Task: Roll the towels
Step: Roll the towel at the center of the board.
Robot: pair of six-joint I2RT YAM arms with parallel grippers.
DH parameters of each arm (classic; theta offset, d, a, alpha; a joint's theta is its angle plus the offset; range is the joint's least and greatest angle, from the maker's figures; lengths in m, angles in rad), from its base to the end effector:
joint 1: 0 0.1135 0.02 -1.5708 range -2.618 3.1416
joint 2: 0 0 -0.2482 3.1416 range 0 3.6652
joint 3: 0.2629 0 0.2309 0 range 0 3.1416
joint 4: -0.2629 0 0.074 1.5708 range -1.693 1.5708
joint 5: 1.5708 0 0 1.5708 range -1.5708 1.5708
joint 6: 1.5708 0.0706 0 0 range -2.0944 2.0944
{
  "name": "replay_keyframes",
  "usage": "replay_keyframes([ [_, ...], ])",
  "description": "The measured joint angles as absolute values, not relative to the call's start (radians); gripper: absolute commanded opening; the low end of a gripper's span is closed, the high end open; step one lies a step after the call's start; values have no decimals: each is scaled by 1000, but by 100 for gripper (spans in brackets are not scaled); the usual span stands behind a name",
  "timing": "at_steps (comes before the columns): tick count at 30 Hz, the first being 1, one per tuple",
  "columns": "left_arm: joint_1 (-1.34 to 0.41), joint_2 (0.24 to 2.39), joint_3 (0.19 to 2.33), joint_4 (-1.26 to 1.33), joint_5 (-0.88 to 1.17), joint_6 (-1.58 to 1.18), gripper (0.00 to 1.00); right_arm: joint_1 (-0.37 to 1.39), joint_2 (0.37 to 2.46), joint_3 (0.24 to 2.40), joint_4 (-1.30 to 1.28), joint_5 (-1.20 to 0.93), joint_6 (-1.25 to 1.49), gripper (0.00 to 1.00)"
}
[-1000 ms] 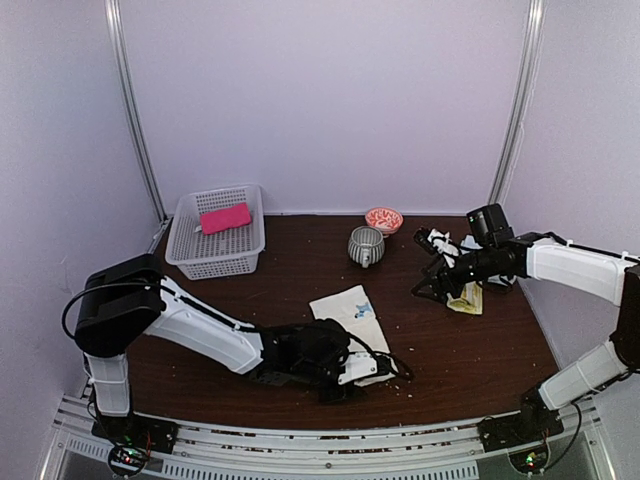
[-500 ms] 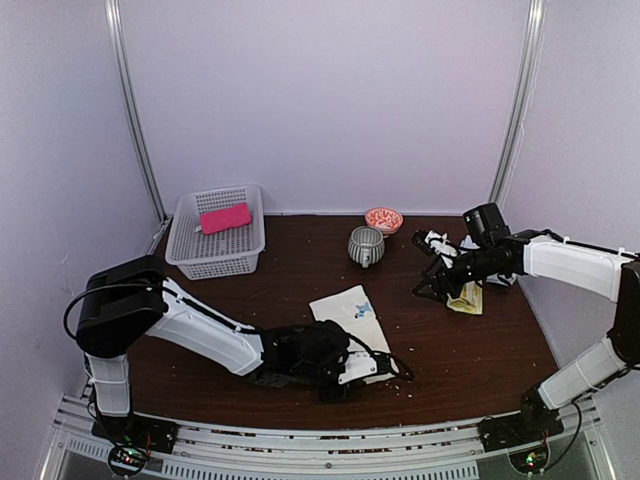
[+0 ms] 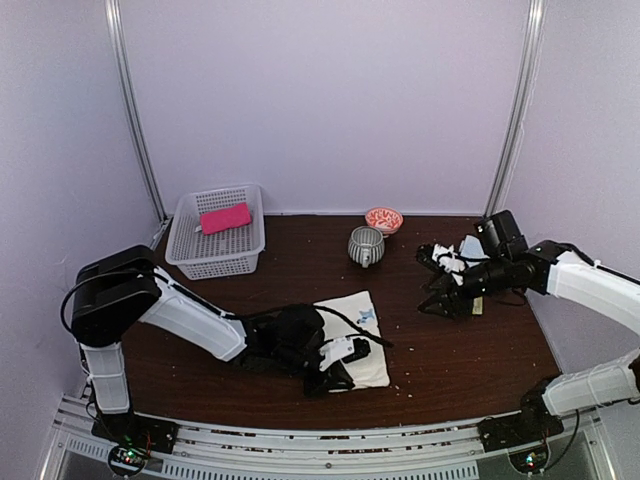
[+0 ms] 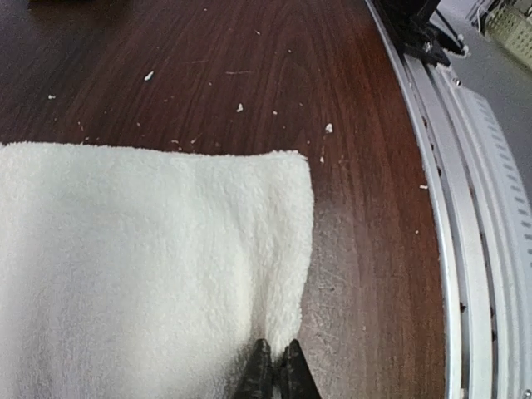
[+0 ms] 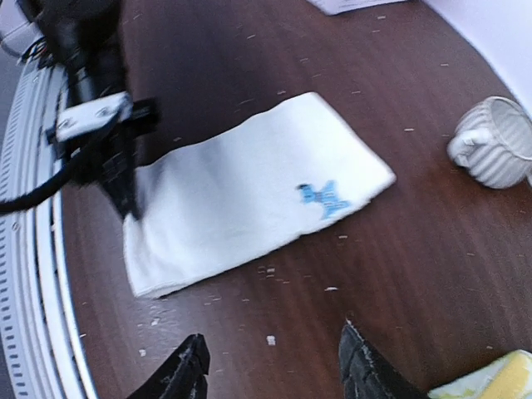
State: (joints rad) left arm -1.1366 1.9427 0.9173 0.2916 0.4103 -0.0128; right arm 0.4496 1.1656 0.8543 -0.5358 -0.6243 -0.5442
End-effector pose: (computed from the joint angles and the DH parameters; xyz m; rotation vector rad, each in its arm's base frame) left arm 0.1344 -0.3568 0.0923 1.5018 1.9584 -1.0234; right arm 0.1980 0.1413 0.2321 -1.3465 1.8923 0.7018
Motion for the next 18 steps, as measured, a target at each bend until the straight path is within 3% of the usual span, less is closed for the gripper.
replay_keyframes([
  [10, -1041, 2027, 921, 391, 712, -344, 0, 813, 1256, 763, -510, -506, -587, 55],
  [18, -1000, 2080, 963, 404, 833, -551, 0, 1036, 1380, 768, -421, -393, -607, 56],
])
